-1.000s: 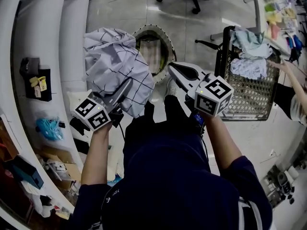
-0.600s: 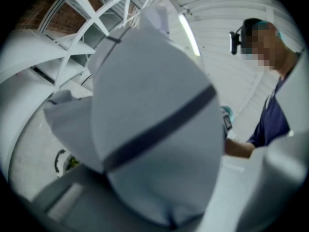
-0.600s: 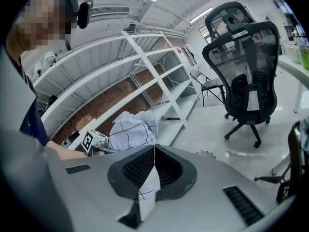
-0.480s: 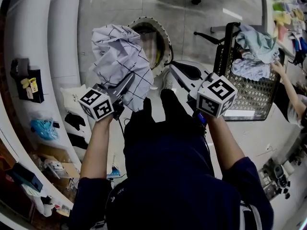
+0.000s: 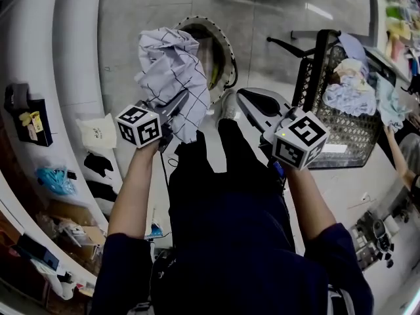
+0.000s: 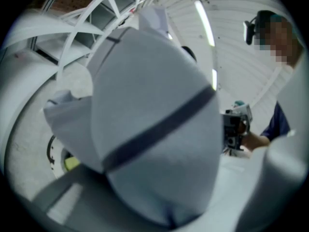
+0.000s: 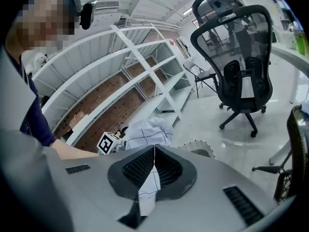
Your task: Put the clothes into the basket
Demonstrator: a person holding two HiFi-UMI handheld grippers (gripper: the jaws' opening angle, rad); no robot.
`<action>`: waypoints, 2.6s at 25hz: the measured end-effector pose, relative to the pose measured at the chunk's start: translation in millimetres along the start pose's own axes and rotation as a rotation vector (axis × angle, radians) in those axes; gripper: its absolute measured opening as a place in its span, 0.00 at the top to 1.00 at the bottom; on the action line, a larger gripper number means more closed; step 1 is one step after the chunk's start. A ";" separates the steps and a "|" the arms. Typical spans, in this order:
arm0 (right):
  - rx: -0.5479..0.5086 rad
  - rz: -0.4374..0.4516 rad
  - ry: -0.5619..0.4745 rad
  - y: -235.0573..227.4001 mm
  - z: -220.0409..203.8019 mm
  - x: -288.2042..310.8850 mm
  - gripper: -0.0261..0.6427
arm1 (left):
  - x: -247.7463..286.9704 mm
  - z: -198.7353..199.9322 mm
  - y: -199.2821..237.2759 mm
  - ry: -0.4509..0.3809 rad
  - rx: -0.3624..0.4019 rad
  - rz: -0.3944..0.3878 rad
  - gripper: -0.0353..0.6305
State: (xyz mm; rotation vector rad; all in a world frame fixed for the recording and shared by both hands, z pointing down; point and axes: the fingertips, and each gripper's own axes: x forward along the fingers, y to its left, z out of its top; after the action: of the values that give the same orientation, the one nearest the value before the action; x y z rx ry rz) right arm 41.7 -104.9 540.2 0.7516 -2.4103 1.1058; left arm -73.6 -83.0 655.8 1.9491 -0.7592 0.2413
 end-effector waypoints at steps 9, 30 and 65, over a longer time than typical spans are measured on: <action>0.039 -0.024 0.032 -20.7 -20.3 3.5 0.95 | 54.2 -37.3 61.4 0.130 -0.054 0.066 0.86; 0.115 -0.075 0.105 -52.8 -71.9 -11.8 0.95 | 129.4 -101.7 158.5 0.389 -0.087 0.213 0.86; 0.102 -0.021 0.050 -20.1 -50.3 -6.4 0.95 | 104.6 -49.0 103.6 0.287 -0.037 0.168 0.41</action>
State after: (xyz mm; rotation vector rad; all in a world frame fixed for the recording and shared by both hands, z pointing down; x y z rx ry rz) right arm 64.8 -74.7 579.2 0.7704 -2.3140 1.2319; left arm -46.7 -115.8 805.1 1.7680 -0.7302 0.5910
